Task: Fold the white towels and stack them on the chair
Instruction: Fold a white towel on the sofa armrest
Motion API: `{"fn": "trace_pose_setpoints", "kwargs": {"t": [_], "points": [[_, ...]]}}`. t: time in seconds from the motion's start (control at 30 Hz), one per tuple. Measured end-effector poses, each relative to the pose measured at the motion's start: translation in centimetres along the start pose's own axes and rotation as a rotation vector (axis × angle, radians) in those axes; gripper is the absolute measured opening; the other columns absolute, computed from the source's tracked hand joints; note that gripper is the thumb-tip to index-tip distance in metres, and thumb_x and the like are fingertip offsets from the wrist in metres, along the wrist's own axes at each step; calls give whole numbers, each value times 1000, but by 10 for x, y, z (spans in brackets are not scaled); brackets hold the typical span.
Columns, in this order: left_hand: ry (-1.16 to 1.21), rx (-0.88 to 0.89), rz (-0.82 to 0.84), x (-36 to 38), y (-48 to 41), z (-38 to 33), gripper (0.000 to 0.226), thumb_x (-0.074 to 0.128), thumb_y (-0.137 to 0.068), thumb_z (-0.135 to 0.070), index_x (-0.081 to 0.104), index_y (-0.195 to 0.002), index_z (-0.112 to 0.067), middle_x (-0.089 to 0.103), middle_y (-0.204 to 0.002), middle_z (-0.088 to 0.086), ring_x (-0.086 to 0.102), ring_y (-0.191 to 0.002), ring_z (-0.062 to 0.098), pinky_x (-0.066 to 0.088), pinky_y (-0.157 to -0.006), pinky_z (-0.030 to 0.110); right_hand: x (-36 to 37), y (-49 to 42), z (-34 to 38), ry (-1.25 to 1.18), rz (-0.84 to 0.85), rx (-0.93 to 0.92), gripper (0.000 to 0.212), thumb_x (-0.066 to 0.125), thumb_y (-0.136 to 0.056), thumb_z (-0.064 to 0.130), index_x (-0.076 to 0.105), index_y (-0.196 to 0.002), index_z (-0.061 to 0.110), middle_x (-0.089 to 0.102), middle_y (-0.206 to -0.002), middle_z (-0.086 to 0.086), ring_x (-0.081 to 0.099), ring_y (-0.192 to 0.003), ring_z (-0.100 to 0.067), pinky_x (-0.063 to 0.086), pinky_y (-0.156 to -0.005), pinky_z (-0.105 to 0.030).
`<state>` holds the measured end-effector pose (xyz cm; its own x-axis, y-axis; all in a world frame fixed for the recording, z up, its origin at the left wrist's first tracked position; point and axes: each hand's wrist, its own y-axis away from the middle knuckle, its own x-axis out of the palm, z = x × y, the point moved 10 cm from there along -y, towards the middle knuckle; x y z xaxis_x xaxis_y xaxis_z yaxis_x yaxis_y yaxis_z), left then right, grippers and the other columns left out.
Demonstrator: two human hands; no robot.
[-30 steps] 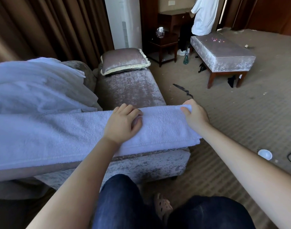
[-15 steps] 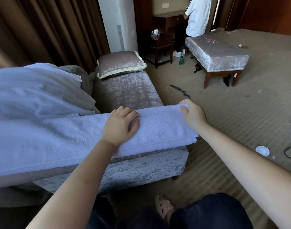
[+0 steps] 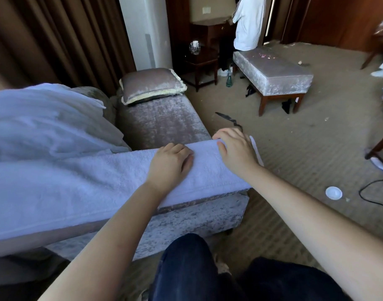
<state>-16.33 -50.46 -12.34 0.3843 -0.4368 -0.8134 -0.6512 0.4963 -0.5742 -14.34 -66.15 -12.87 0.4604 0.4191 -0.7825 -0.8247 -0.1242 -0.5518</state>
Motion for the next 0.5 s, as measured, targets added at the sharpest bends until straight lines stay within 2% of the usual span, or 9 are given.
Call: {"fn": "trace_pose_setpoints", "kwargs": {"t": [0.1, 0.2, 0.27, 0.37, 0.43, 0.5], "points": [[62, 7, 42, -9, 3, 12, 35, 43, -92, -31, 72, -100, -12, 71, -94, 1, 61, -81, 24, 52, -70, 36, 21, 5, -4, -48, 78, 53, 31, 38, -98, 20, 65, -110, 10, 64, -112, -3, 55, -109, -26, 43, -88, -41], [-109, -41, 32, -27, 6, 46, 37, 39, -91, -32, 69, -92, -9, 65, -83, 6, 57, -76, 30, 49, -61, 38, 22, 12, -8, -56, 34, 76, 45, 28, -94, 27, 66, -110, 10, 67, -109, -2, 60, -106, -25, 48, -84, -43], [-207, -162, 55, -35, 10, 79, 35, 41, -91, -30, 65, -83, -6, 62, -79, 9, 56, -76, 33, 44, -58, 36, 20, 12, -10, -71, 20, 95, 46, 27, -94, 27, 66, -110, 10, 68, -109, -2, 61, -105, -23, 48, -84, -40], [-96, -328, 66, -32, 17, 109, 33, 50, -95, -22, 55, -68, -4, 55, -70, 10, 56, -75, 34, 42, -57, 37, 16, 14, -10, -80, -11, 127, 39, 32, -95, 21, 67, -110, 9, 69, -107, -4, 61, -103, -22, 44, -83, -32], [-65, -296, 52, -28, 15, 102, 29, 51, -96, -17, 57, -72, -2, 56, -73, 12, 56, -77, 34, 39, -58, 36, 15, 15, -13, -68, -34, 135, 31, 40, -95, 10, 66, -111, 8, 68, -107, -5, 60, -102, -23, 38, -81, -26], [-80, -277, 49, -26, 12, 95, 26, 49, -98, -16, 59, -80, 0, 60, -82, 16, 56, -81, 36, 35, -61, 36, 14, 16, -14, -61, -44, 134, 29, 42, -94, 6, 66, -112, 8, 68, -106, -6, 59, -100, -22, 37, -80, -25]]}}
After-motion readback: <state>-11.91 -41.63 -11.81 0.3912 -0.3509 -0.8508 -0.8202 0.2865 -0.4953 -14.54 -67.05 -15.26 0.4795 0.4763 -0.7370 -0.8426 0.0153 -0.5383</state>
